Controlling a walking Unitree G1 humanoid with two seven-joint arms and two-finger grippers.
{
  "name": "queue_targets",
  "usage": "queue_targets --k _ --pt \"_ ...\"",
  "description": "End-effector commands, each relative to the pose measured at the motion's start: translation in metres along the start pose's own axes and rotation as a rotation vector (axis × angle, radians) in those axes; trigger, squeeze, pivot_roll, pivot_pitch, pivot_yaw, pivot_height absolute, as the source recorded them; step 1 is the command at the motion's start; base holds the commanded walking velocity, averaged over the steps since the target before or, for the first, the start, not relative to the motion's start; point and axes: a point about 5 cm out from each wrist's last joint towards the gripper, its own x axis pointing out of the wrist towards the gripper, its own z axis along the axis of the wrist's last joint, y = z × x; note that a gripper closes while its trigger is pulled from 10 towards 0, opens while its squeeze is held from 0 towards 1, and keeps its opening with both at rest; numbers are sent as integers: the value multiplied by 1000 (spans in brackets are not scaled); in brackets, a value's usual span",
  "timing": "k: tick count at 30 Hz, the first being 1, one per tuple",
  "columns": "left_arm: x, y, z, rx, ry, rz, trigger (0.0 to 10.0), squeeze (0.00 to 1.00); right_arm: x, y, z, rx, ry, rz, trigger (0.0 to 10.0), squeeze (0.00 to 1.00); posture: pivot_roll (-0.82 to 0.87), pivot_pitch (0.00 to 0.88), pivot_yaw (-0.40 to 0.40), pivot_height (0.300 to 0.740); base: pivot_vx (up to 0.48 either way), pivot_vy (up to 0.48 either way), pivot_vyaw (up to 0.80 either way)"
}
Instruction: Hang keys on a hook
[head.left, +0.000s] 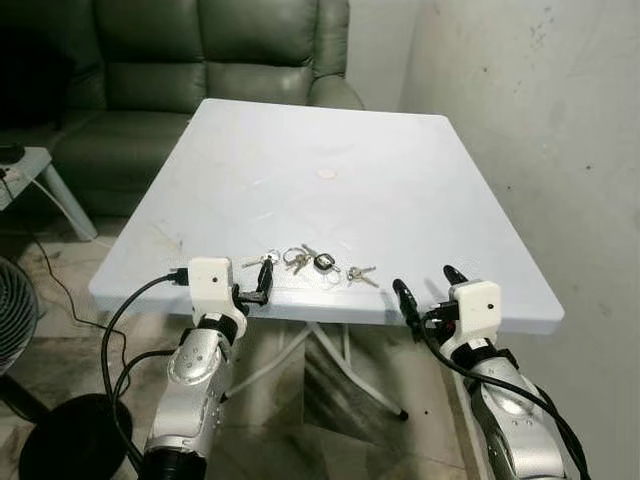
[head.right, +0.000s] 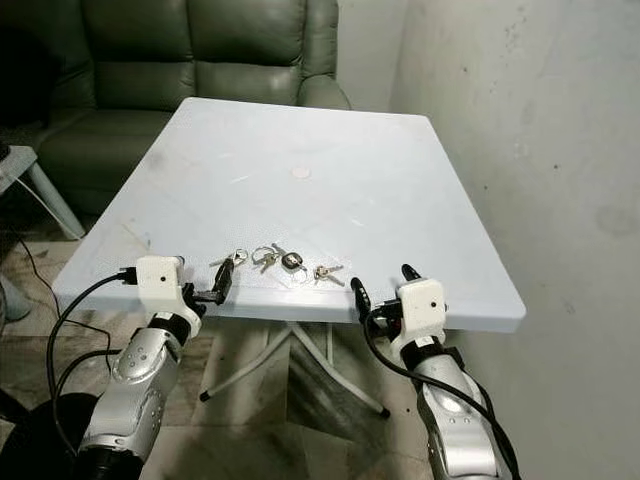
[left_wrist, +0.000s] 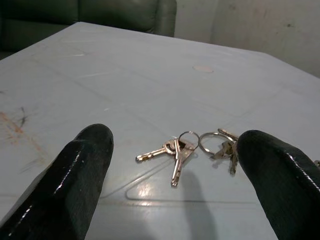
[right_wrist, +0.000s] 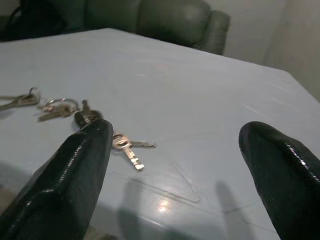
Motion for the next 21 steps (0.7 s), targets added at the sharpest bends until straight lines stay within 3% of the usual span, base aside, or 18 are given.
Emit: queue_targets --k 1,12,21 --pt "-2 -3 3 18 -20 -26 10000 0 2 -2 3 -19 2 2 10000 0 -15 0 -35 732 0 0 0" --pt "-6 -8 1 -27 -19 -44 10000 0 6 -11 5 -46 2 -7 10000 0 -7 0 -40 732 0 0 0" --pt "-3 -4 4 -32 -18 -34 10000 0 5 -6 3 -40 8 -3 10000 0 -8 0 -38 732 0 350 0"
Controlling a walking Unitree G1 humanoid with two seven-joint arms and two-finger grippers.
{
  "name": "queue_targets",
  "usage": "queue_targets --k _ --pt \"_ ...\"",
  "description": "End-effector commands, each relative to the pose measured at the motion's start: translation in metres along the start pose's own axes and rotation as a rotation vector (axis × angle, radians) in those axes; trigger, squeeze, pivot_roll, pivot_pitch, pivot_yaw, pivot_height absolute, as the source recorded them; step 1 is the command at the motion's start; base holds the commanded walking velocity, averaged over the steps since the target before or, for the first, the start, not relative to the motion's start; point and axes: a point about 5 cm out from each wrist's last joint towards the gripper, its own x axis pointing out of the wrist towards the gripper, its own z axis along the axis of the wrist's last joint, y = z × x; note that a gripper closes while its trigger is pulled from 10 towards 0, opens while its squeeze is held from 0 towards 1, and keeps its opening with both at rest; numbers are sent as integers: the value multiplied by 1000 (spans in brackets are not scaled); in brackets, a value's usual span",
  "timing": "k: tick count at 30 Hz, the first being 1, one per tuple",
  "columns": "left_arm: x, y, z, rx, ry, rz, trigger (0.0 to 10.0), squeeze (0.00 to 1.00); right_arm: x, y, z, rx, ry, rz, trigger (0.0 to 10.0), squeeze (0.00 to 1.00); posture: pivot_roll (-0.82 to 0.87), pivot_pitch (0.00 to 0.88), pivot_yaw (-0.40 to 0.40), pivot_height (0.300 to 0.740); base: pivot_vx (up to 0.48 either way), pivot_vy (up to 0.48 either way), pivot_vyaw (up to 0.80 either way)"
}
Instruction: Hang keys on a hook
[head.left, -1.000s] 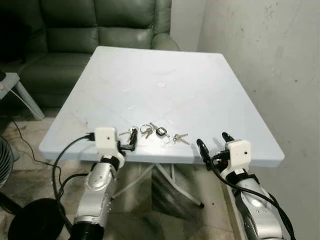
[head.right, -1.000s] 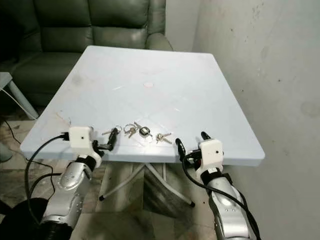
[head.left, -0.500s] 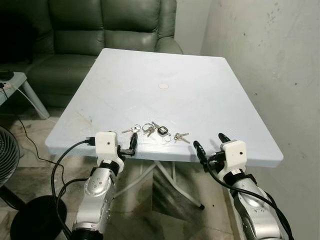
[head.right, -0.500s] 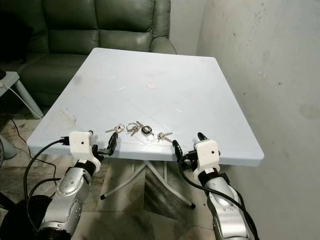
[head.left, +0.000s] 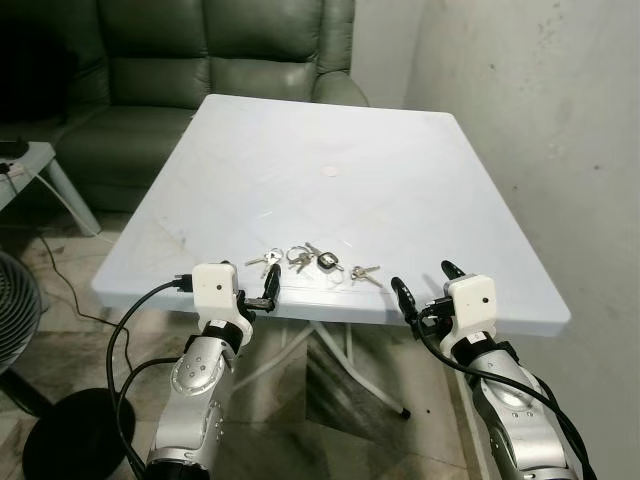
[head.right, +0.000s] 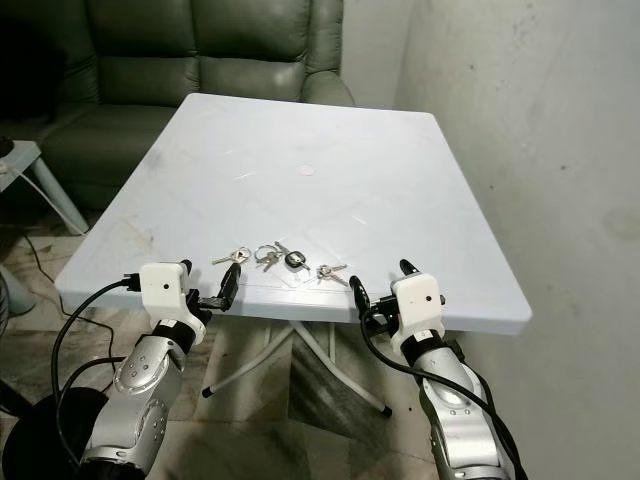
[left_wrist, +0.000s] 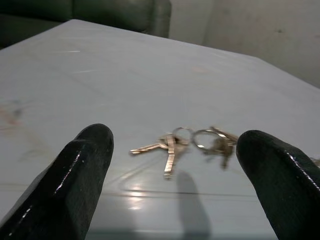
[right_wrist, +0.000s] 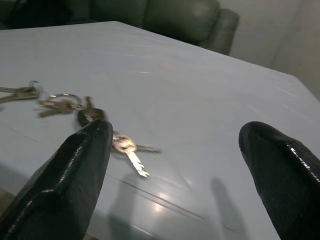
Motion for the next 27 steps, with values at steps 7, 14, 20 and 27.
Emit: queue_targets --k 7,14,20,27 --pt "2 2 3 1 -1 -2 10000 0 -1 2 -1 8 7 -1 10000 0 -11 0 -35 732 0 440 0" --pt "2 1 3 1 0 -6 10000 0 -2 3 -1 7 9 1 10000 0 -11 0 -37 732 0 476 0" --pt "3 1 5 -3 -8 2 10000 0 -1 3 0 8 7 6 10000 0 -11 0 -39 732 0 459 0" --pt "3 2 5 16 -5 16 10000 0 -2 3 0 8 9 4 10000 0 -11 0 -41 732 0 53 0"
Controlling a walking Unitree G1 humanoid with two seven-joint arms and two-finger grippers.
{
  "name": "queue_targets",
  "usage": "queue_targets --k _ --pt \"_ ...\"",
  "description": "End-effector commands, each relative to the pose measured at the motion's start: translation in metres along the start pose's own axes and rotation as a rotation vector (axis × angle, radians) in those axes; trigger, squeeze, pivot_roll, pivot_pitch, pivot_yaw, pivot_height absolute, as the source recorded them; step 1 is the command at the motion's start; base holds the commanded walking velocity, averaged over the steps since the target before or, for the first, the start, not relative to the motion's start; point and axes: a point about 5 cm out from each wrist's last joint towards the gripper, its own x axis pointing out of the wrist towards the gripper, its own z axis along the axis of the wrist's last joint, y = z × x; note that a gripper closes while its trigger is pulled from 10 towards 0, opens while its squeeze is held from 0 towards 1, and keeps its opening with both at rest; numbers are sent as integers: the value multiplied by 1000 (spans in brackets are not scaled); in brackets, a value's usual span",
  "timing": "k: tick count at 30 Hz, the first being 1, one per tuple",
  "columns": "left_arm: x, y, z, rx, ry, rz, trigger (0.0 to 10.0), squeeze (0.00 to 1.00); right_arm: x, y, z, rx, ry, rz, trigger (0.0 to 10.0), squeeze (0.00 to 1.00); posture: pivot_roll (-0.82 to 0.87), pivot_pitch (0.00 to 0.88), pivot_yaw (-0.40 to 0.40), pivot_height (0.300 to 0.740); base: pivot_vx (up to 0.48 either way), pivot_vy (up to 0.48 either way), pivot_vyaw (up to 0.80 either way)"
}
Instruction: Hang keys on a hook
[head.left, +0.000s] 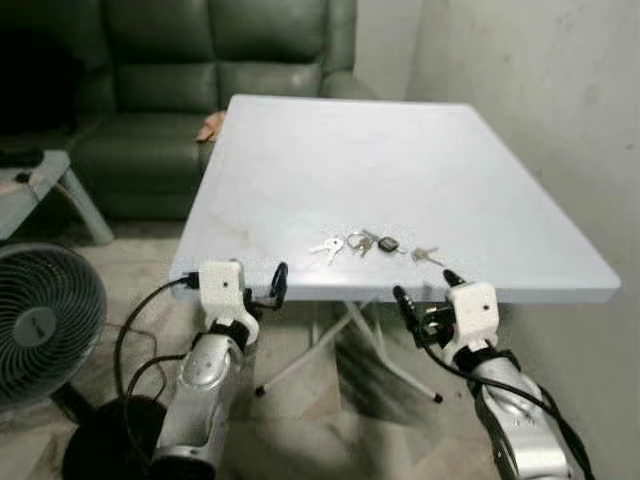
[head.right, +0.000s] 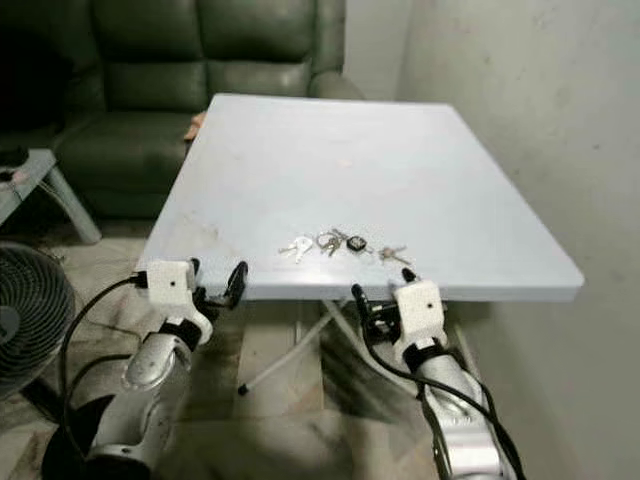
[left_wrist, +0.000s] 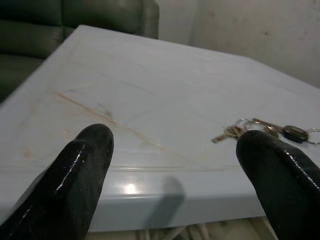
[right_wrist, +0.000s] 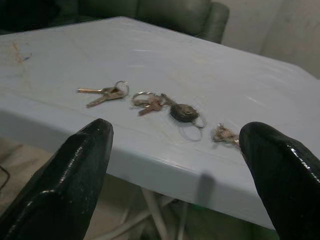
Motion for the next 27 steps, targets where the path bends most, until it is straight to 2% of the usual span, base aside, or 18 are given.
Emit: queue_targets --k 1,13,20,27 --pt "-1 7 0 25 9 39 10000 0 4 2 8 -5 -28 8 10000 0 -11 0 -41 732 0 0 0" --pt "-2 7 0 45 12 32 10000 0 6 1 9 -9 -27 -8 10000 0 -9 3 -37 732 0 0 0" --pt "-4 7 0 75 13 17 10000 0 13 -4 11 -20 -13 -38 10000 0 -4 10 -40 732 0 0 0" --pt "-4 8 1 69 13 7 10000 0 26 -6 16 14 6 -84 10000 0 3 12 -40 732 0 0 0"
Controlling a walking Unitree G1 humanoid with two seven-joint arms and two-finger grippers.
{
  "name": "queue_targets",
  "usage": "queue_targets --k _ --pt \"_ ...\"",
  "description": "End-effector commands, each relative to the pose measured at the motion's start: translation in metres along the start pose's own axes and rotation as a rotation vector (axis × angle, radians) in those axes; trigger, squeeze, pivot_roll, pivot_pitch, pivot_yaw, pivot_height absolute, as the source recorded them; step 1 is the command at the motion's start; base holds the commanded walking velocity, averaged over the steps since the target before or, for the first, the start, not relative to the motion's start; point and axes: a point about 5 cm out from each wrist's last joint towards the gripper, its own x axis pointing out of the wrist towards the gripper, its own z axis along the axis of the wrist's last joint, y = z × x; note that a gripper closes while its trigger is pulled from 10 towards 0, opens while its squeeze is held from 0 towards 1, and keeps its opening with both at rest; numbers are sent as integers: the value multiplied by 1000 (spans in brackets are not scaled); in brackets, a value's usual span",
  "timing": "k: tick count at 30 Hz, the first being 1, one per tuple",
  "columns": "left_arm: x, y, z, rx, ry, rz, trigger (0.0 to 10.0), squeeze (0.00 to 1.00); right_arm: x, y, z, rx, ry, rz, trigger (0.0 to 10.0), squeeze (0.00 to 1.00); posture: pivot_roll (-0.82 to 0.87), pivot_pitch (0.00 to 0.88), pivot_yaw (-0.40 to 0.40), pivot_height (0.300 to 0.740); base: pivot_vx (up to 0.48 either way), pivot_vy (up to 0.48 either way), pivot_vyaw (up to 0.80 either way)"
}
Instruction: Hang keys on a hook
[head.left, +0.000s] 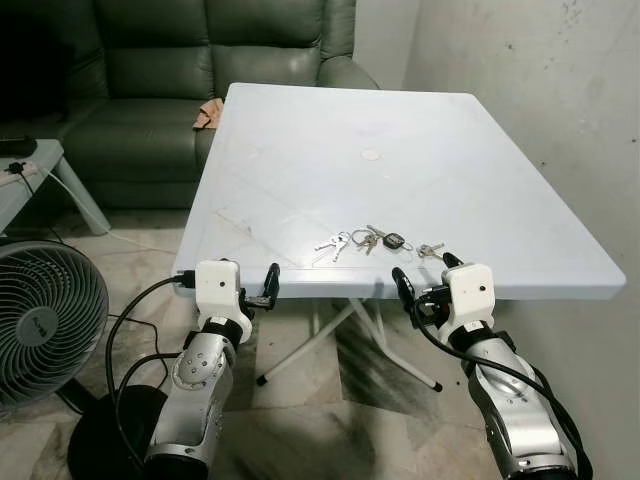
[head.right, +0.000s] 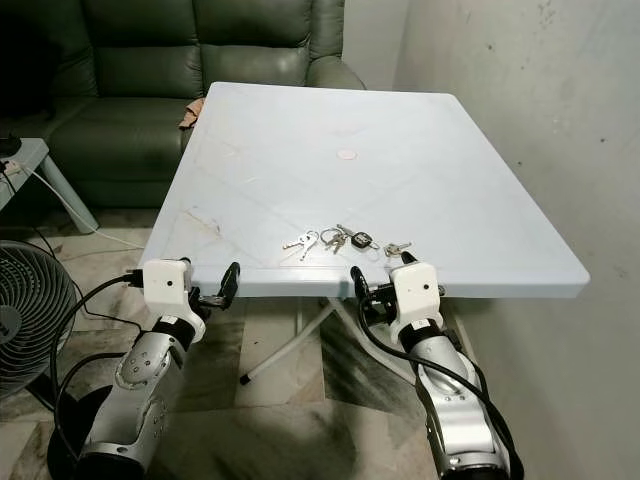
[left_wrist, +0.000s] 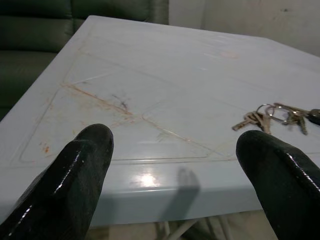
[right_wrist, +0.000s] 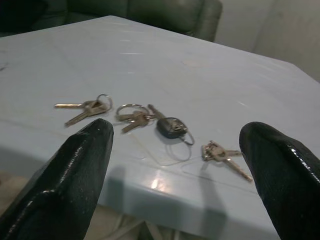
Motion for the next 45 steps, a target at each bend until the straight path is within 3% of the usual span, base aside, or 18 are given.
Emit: queue_targets --k 1,5,14,28,40,41,43,44,45 --pt "-1 2 4 10 -8 -7 10000 0 3 -3 -1 22 24 -31 10000 0 3 12 -40 732 0 0 0" --pt "-1 -6 8 59 -26 -67 10000 0 16 1 -1 107 69 -68 10000 0 13 21 -44 732 0 0 0" --pt "-1 -17 19 90 -59 -155 10000 0 29 3 8 147 53 -80 10000 0 35 59 -54 732 0 0 0" --pt "-17 -30 25 75 -28 -221 10000 0 51 -6 23 93 55 -184 10000 0 51 187 -53 732 0 0 0" --pt "-29 -30 27 72 5 -213 10000 0 66 -9 32 55 39 -247 9843 0 71 231 -48 732 0 0 0" --pt "-30 -30 28 73 8 -210 10000 0 67 -9 32 50 40 -252 6863 0 79 239 -49 732 0 0 0" --pt "-31 -30 28 73 11 -207 10000 0 67 -10 32 45 43 -259 6863 0 79 239 -49 732 0 0 0" --pt "-32 -29 28 75 16 -203 10000 0 68 -12 32 38 41 -266 0 0 81 242 -49 732 0 0 0" --pt "-32 -29 28 75 17 -200 10000 0 68 -13 32 36 38 -268 0 0 82 244 -48 732 0 0 0"
